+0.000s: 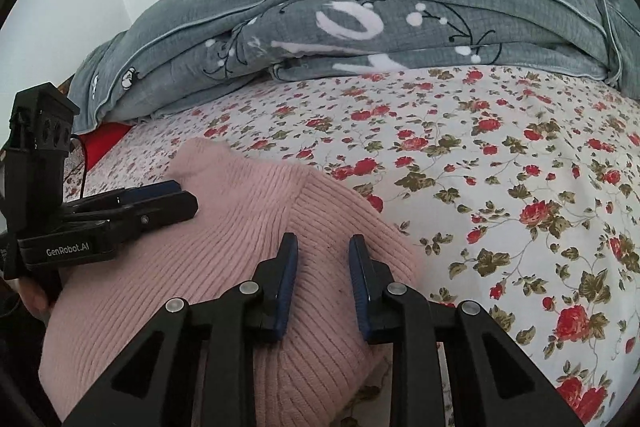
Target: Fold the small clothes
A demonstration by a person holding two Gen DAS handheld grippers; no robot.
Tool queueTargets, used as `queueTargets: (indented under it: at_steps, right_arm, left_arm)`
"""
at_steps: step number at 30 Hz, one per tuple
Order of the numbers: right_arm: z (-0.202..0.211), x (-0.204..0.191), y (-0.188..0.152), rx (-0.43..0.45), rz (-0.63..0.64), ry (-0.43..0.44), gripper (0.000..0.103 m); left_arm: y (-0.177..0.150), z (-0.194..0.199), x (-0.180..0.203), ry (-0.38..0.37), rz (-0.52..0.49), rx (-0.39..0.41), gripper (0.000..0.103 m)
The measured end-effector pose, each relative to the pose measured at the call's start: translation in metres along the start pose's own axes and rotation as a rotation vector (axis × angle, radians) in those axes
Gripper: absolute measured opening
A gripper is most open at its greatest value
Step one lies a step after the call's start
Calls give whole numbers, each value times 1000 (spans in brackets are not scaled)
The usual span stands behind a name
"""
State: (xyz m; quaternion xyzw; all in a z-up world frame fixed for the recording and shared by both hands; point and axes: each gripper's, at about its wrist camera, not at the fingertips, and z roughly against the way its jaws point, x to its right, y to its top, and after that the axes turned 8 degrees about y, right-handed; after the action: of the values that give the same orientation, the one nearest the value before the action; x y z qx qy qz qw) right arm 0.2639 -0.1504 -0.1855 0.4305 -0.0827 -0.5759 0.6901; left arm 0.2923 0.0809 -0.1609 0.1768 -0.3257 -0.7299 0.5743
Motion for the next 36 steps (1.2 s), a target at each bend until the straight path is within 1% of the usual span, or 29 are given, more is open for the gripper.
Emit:
queueTargets:
  at_steps: [4,7,9,12,14,16,19,26,31,36]
  right_arm:
    - [2,-1,1,2,-1,7,25]
    - [12,-6,2,10,-6,1,25]
    - [27,-16,2,38,10,-13,25]
    - [50,-33,-8,74,47,42,28]
    - [58,-46,-18,75,98,52,28]
    - [62,-56,-33,63,170,20,28]
    - [65,-59,-50,55,212,-34,28]
    - [80,-53,-61,40,149,-40,28]
    - [89,-58,-73,30,147,-68,28]
    - [97,-58,-85,9,103,-65,28]
  left_arm:
    - [-4,14,5,40,-2,10,64]
    - [-12,35,11,24,-9,24,64]
    - [-17,48,16,21,-16,37,64]
    - [-30,67,27,63,-45,68,64]
    - [-41,77,33,83,-61,80,64]
    - [-52,83,37,104,-66,80,64]
    - [-66,88,44,125,-66,80,64]
    - [-82,94,45,125,18,70,64]
    - [-91,98,46,133,70,63,64]
    - [-103,105,47,144,104,50,65]
